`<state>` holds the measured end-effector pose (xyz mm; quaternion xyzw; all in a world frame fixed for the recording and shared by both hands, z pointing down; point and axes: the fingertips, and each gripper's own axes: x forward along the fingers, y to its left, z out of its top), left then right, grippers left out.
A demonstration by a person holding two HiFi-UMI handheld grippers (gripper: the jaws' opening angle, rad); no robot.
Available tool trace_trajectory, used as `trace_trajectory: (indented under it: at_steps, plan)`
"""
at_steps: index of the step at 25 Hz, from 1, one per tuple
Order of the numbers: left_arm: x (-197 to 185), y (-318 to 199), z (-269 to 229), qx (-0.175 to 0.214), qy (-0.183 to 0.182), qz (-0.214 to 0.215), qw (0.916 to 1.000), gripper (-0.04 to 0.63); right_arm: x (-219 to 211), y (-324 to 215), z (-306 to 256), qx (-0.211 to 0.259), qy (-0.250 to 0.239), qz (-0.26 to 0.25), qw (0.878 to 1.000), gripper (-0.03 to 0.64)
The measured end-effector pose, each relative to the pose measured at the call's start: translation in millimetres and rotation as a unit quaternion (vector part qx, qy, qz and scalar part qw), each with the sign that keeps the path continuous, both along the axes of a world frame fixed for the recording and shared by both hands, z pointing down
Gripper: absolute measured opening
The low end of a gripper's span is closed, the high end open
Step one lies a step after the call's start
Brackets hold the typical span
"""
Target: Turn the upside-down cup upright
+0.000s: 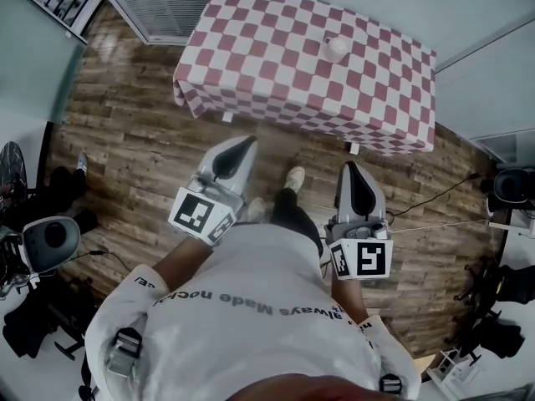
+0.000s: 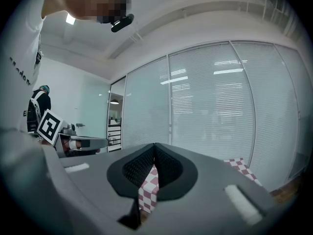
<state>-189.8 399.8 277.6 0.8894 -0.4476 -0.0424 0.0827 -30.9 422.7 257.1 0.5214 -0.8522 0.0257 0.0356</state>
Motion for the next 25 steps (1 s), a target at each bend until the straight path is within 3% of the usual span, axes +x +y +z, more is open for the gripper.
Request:
trace_trajectory:
  at_steps: [17, 25]
  plan:
    - [107, -169, -10, 0.011, -0.011, -0.014, 0.9998, 0.002, 116, -171, -4, 0.005, -0.004, -0.007, 1.0, 0.0]
    - [137, -223, -10, 0.017, -0.007, -0.03, 0.9994, 0.002, 146, -228, -4, 0.008, 0.002, -0.025, 1.0, 0.0]
